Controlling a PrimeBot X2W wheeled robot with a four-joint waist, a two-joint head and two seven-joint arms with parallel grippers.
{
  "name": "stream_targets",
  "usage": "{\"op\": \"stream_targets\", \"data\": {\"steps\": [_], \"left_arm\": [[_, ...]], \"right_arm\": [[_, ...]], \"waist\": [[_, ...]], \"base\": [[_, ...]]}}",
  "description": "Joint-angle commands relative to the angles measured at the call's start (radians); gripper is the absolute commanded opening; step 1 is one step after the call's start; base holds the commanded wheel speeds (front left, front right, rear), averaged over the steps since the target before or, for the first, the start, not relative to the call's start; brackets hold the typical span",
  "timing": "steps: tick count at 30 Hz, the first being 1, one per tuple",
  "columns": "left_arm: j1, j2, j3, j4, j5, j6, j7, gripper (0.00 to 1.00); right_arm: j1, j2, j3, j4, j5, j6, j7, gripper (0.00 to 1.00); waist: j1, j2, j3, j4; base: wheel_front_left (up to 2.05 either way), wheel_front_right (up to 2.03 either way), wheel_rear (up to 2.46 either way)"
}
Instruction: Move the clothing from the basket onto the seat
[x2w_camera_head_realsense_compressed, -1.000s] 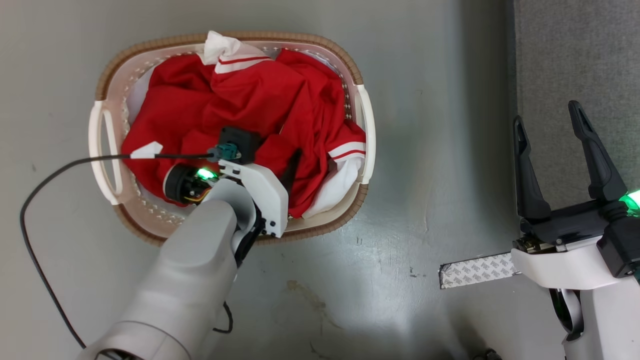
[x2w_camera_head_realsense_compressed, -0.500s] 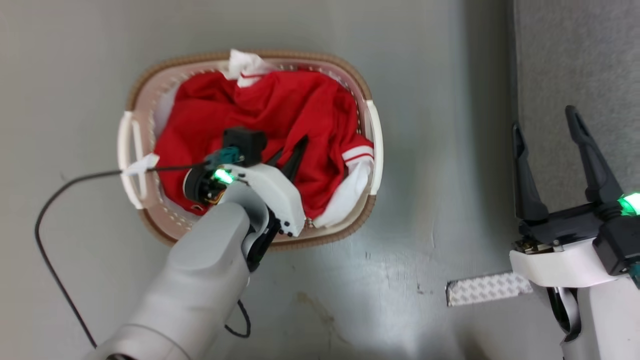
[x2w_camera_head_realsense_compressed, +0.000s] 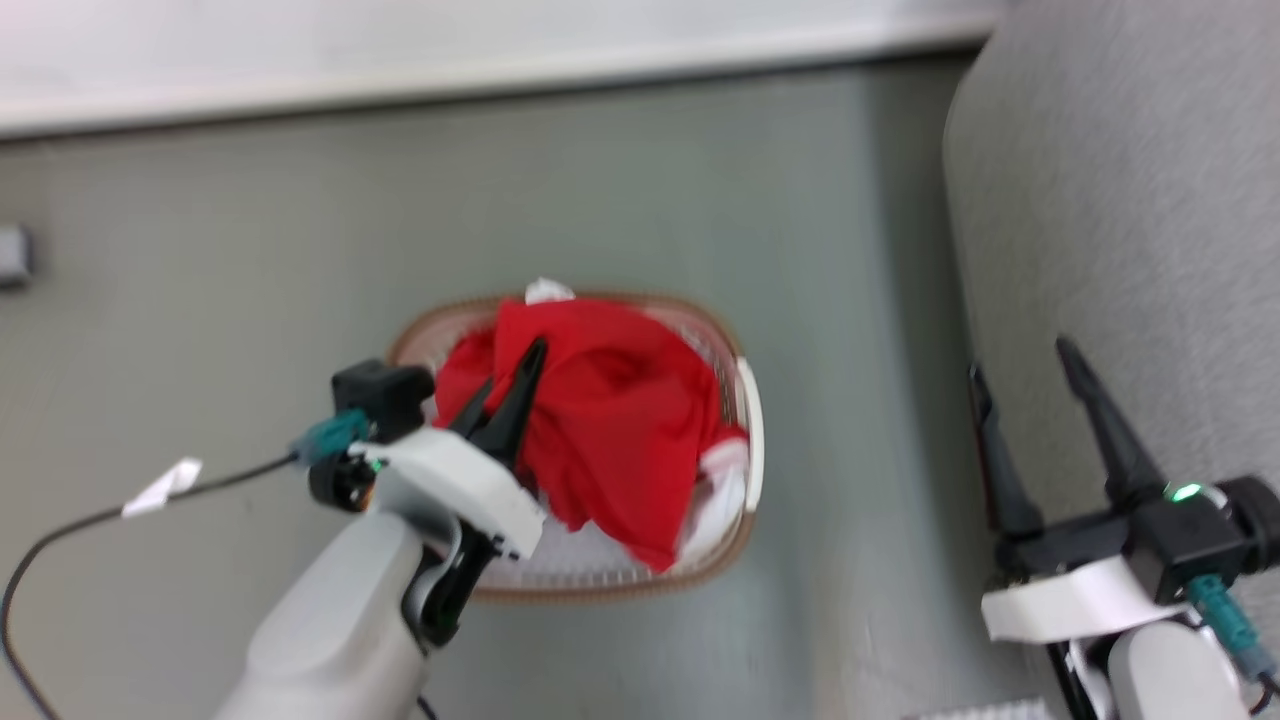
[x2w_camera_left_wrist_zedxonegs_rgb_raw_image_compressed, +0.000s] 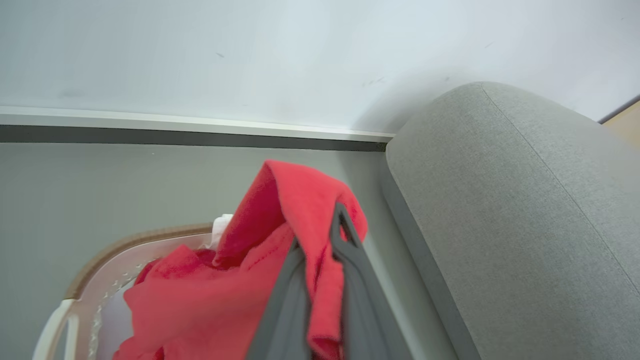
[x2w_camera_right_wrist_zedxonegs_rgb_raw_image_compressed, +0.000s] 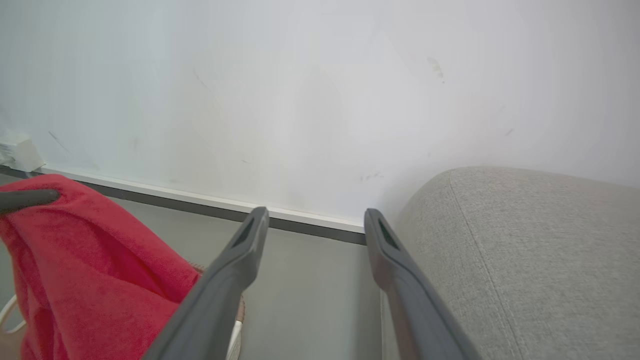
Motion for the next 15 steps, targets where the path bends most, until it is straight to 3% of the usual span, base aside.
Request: {"op": "stream_targets", "data": {"steps": [1,15], "left_arm": [[0.035,0.009,0.012,-0.025,0.016,0.005,-0.001,0.00],[0.271,0.095,0.081,-0.314,0.016,0.088,0.020,0.00]], "right_arm": [[0.023,-0.003,0.004,0.011,0.007,-0.002,0.001,1.00],[0.174,-0.003,0.051,0.091,0.048,-0.002,0.001,1.00]], "waist": [[0.0003,0.0000,-0.143,0.019],[0.0003,0.0000,-0.440,0.001]], "base": [[0.00,0.00,0.00],[0.00,0.00,0.00]]}}
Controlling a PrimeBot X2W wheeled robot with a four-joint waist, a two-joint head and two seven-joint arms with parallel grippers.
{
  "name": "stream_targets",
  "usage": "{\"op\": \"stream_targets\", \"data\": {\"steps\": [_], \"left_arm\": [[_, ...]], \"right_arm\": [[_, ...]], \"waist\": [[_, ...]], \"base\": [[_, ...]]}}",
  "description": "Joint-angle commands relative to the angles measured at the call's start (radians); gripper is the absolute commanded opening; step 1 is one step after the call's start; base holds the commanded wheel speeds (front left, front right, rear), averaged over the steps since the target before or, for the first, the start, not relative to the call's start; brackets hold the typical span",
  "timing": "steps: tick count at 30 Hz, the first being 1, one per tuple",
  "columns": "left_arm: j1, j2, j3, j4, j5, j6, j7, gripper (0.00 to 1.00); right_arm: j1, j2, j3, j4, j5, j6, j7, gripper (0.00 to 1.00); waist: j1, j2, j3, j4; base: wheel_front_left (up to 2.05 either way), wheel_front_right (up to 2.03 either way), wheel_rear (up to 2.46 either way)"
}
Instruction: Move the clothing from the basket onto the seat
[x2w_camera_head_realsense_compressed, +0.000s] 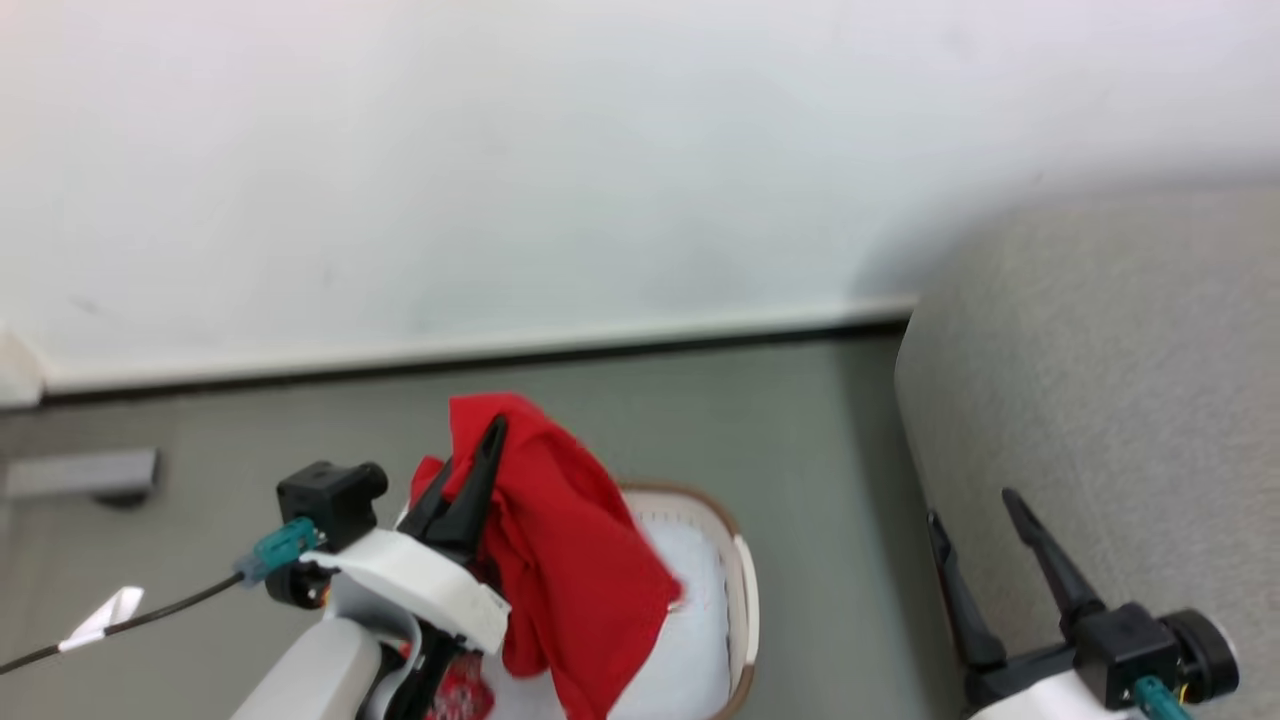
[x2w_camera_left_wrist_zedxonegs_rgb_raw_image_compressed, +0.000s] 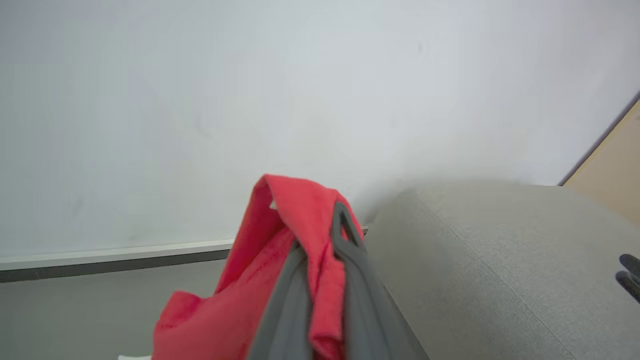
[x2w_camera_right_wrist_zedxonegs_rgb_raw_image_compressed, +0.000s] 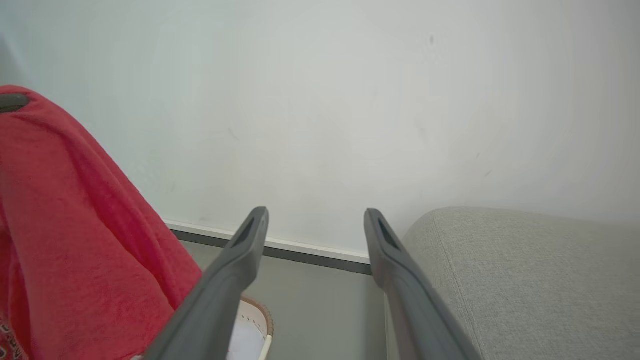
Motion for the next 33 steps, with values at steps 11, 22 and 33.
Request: {"op": "stream_targets", "data": {"steps": [11,22,33], "left_arm": [[0.092,0.071,0.037,-0.210,-0.025,0.084,0.065,0.00],[0.095,0.074,0.038,-0.339,-0.001,0.145,0.087,0.00],[0.051,0.033,-0.013,-0.389,0.020,0.165,0.117,0.00]], "right_arm": [[0.049,-0.003,0.034,0.006,0.018,-0.002,0.001,1.00],[-0.005,-0.003,0.176,-0.015,-0.017,-0.002,0.001,1.00],[-0.169,-0.004,0.465,0.003,0.008,-0.002,0.001,1.00]], "waist": [[0.0005,-0.0001,-0.125,-0.029],[0.0005,-0.0001,-0.132,-0.032],[0.0005,-0.0001,-0.137,-0.037]], "base": [[0.00,0.00,0.00],[0.00,0.00,0.00],[0.00,0.00,0.00]]}}
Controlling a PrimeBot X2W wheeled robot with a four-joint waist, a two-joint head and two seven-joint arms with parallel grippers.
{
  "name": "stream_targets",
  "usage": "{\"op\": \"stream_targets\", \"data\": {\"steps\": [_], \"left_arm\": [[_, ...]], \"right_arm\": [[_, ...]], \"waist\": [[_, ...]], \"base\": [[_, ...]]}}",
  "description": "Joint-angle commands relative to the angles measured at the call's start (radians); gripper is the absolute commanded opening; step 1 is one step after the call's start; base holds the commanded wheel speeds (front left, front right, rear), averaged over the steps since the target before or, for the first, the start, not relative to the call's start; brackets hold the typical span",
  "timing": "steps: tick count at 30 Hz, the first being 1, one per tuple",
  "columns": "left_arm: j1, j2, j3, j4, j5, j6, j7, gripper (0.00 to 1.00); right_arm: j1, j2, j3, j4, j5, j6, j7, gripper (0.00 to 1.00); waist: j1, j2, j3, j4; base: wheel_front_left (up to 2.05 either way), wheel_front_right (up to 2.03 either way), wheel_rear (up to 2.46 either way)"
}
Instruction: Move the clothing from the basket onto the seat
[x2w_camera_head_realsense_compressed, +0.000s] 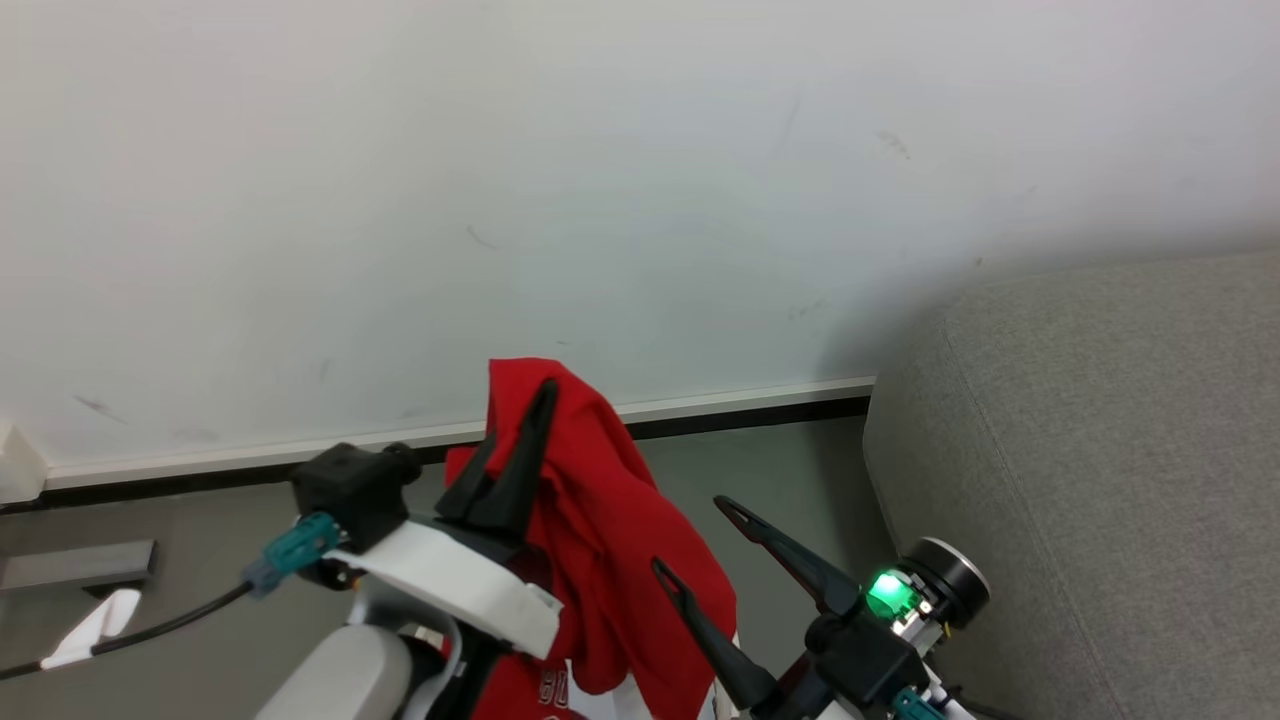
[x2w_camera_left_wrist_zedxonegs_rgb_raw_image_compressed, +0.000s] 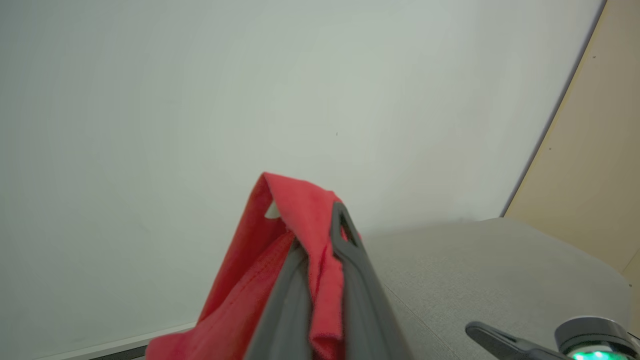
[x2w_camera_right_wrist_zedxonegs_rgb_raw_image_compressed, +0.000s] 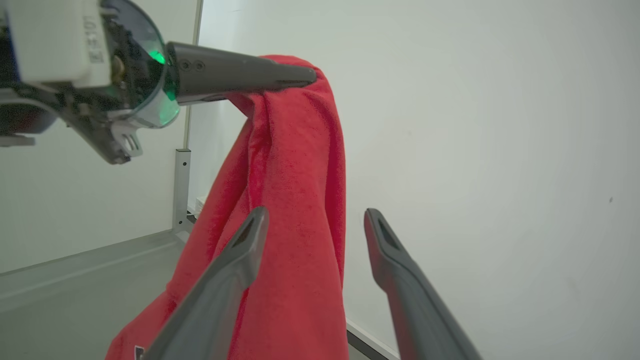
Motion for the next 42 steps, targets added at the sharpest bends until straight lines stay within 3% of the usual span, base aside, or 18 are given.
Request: {"op": "stream_targets", "data": {"steps": [1,14,23,37,38,40,42], "left_arm": [[-0.014,-0.007,-0.003,-0.002,0.008,-0.001,0.001,0.00],[-0.059,-0.063,-0.073,0.073,0.074,0.034,-0.004,0.00],[-0.070,-0.096,-0.120,0.078,0.113,0.057,0.007,0.00],[-0.086,-0.156,-0.196,0.079,0.094,0.025,0.028,0.00],[-0.085,-0.160,-0.199,0.079,0.090,0.022,0.029,0.00],[-0.084,-0.165,-0.204,0.082,0.089,0.018,0.030,0.00],[-0.082,-0.164,-0.207,0.087,0.085,0.016,0.029,0.00]], "right_arm": [[-0.015,-0.004,0.004,0.006,0.009,-0.002,0.001,1.00],[-0.044,-0.004,0.051,-0.011,0.030,-0.002,0.001,1.00],[-0.043,-0.004,-0.001,0.021,-0.010,-0.002,0.001,1.00],[-0.144,-0.004,0.033,0.200,0.028,-0.002,0.001,0.99],[-0.150,-0.004,0.036,0.210,0.038,-0.002,0.001,0.54],[-0.162,-0.003,0.043,0.230,0.070,-0.002,0.001,0.00],[-0.171,-0.004,0.042,0.241,0.094,-0.002,0.001,0.00]], "waist": [[0.0000,-0.0001,-0.001,0.001],[0.0000,-0.0001,-0.007,0.021],[0.0000,-0.0001,-0.004,0.020],[0.0000,-0.0001,0.008,0.052],[0.0000,-0.0001,0.009,0.055],[0.0000,-0.0001,0.008,0.060],[0.0000,-0.0001,0.009,0.065]], "base": [[0.00,0.00,0.00],[0.00,0.00,0.00],[0.00,0.00,0.00],[0.00,0.00,0.00],[0.00,0.00,0.00],[0.00,0.00,0.00],[0.00,0.00,0.00]]}}
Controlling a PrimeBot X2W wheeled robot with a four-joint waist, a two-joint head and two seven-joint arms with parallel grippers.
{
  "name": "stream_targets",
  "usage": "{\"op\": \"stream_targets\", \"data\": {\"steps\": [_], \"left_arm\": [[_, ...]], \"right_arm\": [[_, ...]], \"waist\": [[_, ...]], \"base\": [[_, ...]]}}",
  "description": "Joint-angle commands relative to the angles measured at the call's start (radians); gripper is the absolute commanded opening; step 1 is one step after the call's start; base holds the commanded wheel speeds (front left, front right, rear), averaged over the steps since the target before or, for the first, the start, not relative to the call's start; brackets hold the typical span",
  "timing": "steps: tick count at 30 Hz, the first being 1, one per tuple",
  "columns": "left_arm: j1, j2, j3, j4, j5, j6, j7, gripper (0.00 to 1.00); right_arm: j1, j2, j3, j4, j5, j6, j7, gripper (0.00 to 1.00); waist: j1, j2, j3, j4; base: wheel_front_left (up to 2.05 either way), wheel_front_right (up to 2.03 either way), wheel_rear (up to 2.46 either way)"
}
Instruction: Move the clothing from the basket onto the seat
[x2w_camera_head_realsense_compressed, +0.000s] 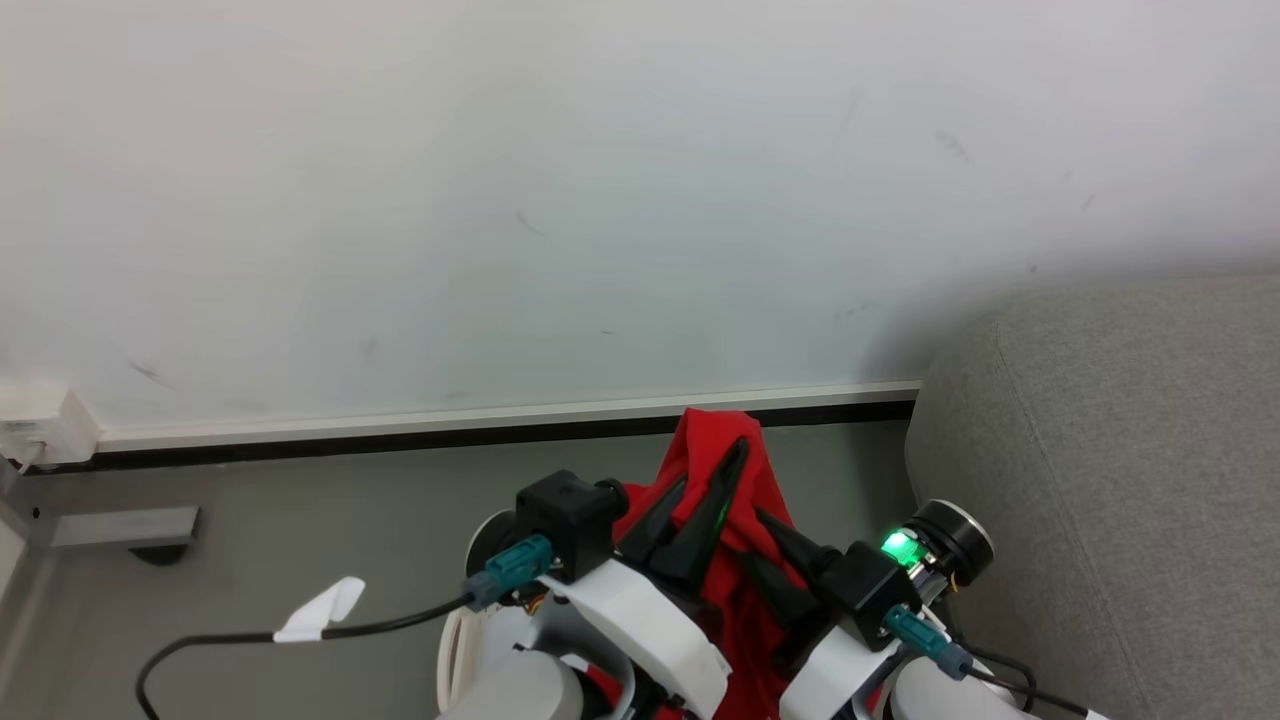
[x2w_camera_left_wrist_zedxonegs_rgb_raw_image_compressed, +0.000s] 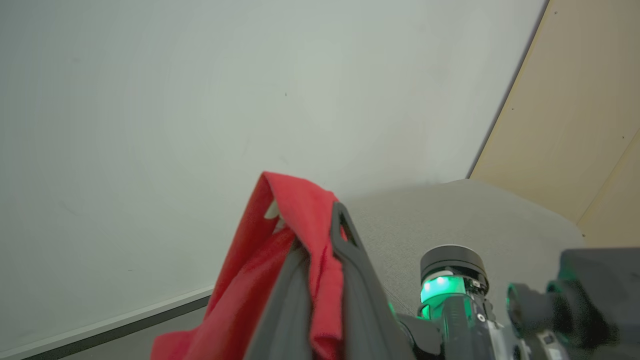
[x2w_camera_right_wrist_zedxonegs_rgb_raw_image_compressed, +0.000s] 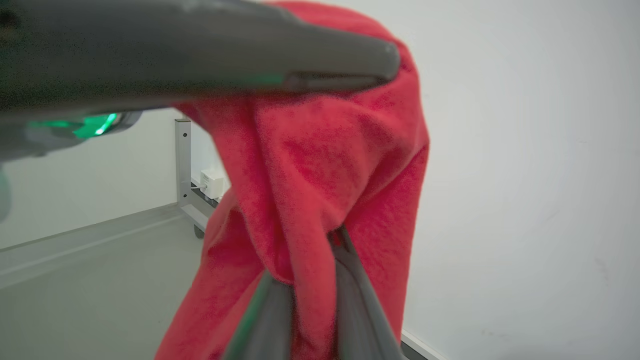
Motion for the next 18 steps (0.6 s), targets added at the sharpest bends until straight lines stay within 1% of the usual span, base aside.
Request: {"op": "stream_targets", "data": {"steps": [1,5,6,7,10,12,13,14,16,17,18], "left_arm": [[-0.006,0.003,0.004,0.003,-0.008,-0.005,-0.002,0.00],[-0.002,0.012,0.013,0.013,-0.012,0.001,-0.012,0.00],[0.000,0.014,0.016,0.014,-0.014,0.002,-0.015,0.11],[0.003,0.017,0.018,0.017,-0.017,0.003,-0.018,0.16],[0.012,0.024,0.029,0.028,-0.019,0.007,-0.026,0.25],[0.015,0.028,0.034,0.034,-0.024,0.008,-0.031,0.29],[0.016,0.028,0.036,0.038,-0.024,0.009,-0.034,0.33],[0.016,0.028,0.039,0.041,-0.025,0.010,-0.039,0.42],[0.017,0.029,0.043,0.050,-0.027,0.011,-0.047,0.93],[0.017,0.030,0.045,0.055,-0.026,0.012,-0.051,1.00],[0.017,0.031,0.045,0.060,-0.025,0.013,-0.056,1.00]], "right_arm": [[-0.019,-0.003,-0.003,0.011,0.028,-0.002,0.001,0.00],[-0.023,-0.003,-0.033,0.018,0.063,-0.002,0.001,0.00],[-0.024,-0.003,-0.041,0.019,0.068,-0.002,0.001,0.00],[-0.026,-0.003,-0.050,0.020,0.071,-0.002,0.001,0.00],[-0.030,-0.004,-0.076,0.024,0.083,-0.002,0.001,0.00],[-0.036,-0.005,-0.096,0.028,0.086,-0.002,0.001,0.00],[-0.040,-0.006,-0.107,0.030,0.084,-0.003,0.001,0.00],[-0.043,-0.007,-0.117,0.033,0.083,-0.003,0.001,0.00],[-0.044,-0.008,-0.136,0.037,0.074,-0.003,0.001,0.00],[-0.044,-0.009,-0.146,0.038,0.070,-0.003,0.001,0.00],[-0.044,-0.010,-0.150,0.039,0.066,-0.003,0.001,0.00]], "waist": [[0.0000,0.0000,0.000,0.005],[0.0000,0.0000,0.000,0.007],[0.0000,0.0000,0.000,0.006],[0.0000,0.0000,0.000,0.004],[0.0000,0.0000,0.002,-0.002],[0.0000,0.0000,0.005,-0.007],[0.0000,0.0000,0.006,-0.009],[0.0000,0.0000,0.007,-0.011],[0.0000,0.0000,0.010,-0.015],[0.0000,0.0000,0.011,-0.017],[0.0000,0.0000,0.012,-0.019]], "base": [[0.00,0.00,0.00],[0.00,0.00,0.00],[0.00,0.00,0.00],[0.00,0.00,0.00],[0.00,0.00,0.00],[0.00,0.00,0.00],[0.00,0.00,0.00],[0.00,0.00,0.00],[0.00,0.00,0.00],[0.00,0.00,0.00],[0.00,0.00,0.00]]}}
